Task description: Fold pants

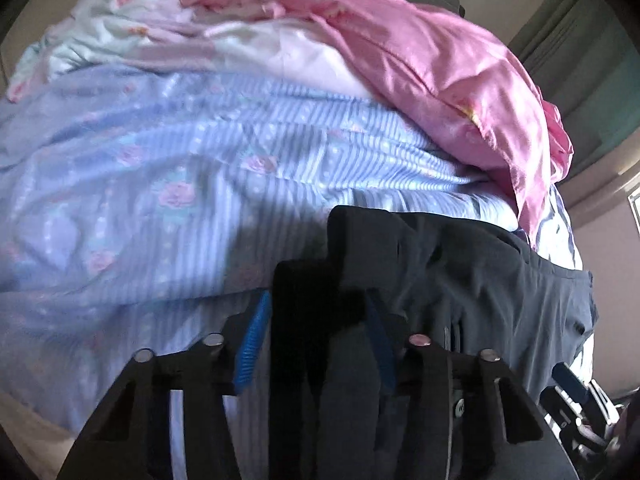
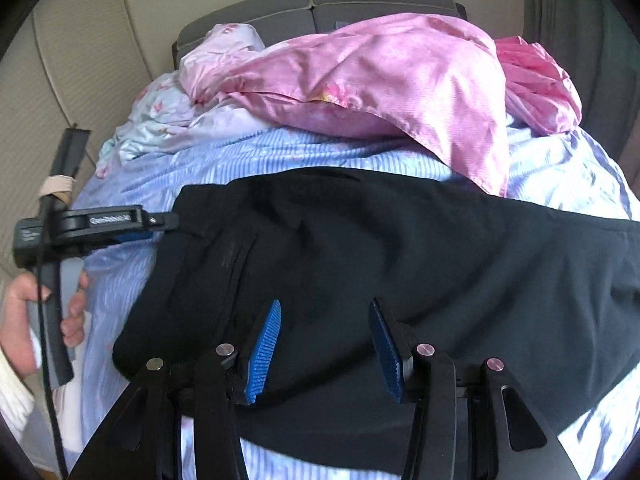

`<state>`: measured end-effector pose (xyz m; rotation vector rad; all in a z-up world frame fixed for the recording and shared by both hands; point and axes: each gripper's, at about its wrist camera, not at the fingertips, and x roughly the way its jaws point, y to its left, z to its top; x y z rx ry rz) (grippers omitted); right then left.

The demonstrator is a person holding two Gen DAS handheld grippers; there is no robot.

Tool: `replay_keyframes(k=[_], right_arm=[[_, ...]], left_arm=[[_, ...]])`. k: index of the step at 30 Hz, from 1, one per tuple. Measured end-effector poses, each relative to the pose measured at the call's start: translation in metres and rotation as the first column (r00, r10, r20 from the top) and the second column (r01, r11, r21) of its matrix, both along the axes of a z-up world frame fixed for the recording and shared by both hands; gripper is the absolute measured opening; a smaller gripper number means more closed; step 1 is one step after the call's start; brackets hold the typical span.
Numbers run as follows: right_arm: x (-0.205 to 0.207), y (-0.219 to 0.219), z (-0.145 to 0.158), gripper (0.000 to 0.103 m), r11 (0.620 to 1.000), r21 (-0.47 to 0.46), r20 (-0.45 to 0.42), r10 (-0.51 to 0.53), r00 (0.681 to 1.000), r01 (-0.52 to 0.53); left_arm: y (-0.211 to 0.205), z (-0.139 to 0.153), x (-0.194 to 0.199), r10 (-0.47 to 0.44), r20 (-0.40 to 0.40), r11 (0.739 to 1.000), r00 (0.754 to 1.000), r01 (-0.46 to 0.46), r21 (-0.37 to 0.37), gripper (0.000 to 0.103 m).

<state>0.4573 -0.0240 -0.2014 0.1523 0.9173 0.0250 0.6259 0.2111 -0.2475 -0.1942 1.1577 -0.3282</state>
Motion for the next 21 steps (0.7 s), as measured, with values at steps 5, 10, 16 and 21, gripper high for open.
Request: replay_keyframes(k=[5, 10, 16, 21], right_arm=[[0.009, 0.007, -0.011, 0.048, 1.0, -0.015, -0.024, 0.022, 0.999, -0.022], [0.011, 0.009, -0.02, 0.048, 1.0, -0.001, -0.05, 0.017, 0.999, -0.017], [0.013, 0.009, -0.021, 0.048, 1.0, 0.006, -0.051, 0.017, 0.999, -0.017], [0.016, 0.013, -0.019, 0.048, 1.0, 0.0, -0.043, 0.03, 0.999, -0.03]], left_arm=[[-0.003, -0.007, 0.011, 0.001, -0.001, 0.998, 1.0, -0.002, -0.067, 0.042], [-0.004, -0.008, 0.012, 0.009, 0.0, 0.997, 1.0, -0.009, -0.08, 0.041], [0.017, -0.015, 0.001, 0.026, -0.044, 0.982, 0.999, -0.034, -0.186, 0.032], [0.017, -0.013, -0.002, 0.039, -0.055, 0.975, 0.998, -0.05, -0.218, 0.03]])
